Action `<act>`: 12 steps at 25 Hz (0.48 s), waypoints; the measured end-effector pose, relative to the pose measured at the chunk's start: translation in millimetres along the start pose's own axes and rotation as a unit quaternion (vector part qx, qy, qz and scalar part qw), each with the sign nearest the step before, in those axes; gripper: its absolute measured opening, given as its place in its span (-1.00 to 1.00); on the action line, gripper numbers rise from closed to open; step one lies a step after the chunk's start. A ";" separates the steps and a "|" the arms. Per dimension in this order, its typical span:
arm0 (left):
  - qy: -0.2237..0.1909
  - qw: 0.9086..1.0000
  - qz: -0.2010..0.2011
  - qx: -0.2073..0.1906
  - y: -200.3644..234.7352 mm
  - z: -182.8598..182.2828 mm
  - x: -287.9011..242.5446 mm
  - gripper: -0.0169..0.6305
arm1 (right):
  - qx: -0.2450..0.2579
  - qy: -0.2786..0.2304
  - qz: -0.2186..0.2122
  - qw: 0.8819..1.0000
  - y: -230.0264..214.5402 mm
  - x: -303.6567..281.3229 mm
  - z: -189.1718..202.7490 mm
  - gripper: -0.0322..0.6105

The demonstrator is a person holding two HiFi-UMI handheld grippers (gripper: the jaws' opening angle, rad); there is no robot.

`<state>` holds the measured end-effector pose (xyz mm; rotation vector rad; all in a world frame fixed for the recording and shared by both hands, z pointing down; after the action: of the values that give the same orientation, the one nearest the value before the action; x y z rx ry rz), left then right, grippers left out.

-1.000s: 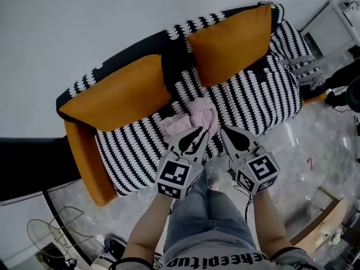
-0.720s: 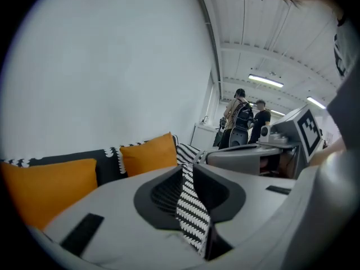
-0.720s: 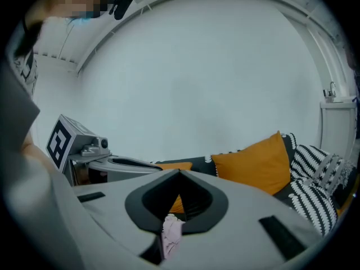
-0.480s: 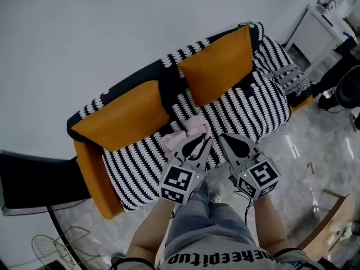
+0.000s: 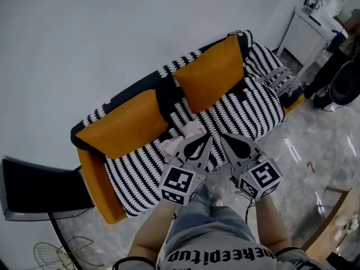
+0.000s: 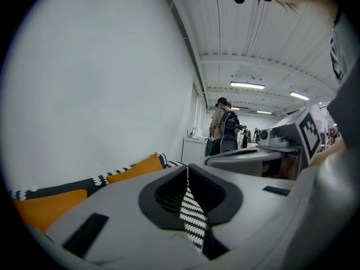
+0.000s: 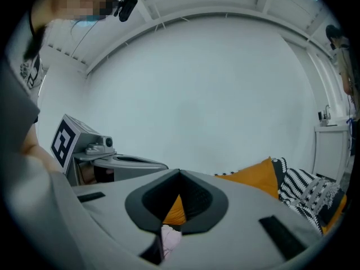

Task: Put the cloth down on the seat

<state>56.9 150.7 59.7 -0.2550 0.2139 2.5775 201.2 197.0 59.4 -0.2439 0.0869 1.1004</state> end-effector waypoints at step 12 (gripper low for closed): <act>-0.034 0.999 0.030 -0.017 -41.1 -22.3 14.3 -0.90 | 0.026 -0.028 0.014 0.999 15.7 41.7 -15.4 -0.92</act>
<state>69.6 188.0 30.7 -0.1766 0.1555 2.6457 206.9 236.4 34.2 -0.1651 0.0682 1.1299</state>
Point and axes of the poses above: the fingertips, and each gripper's own axes: x backward along the fingers, y to its left, z out of its underside, the point moved 9 cm from there along x, backward along the fingers
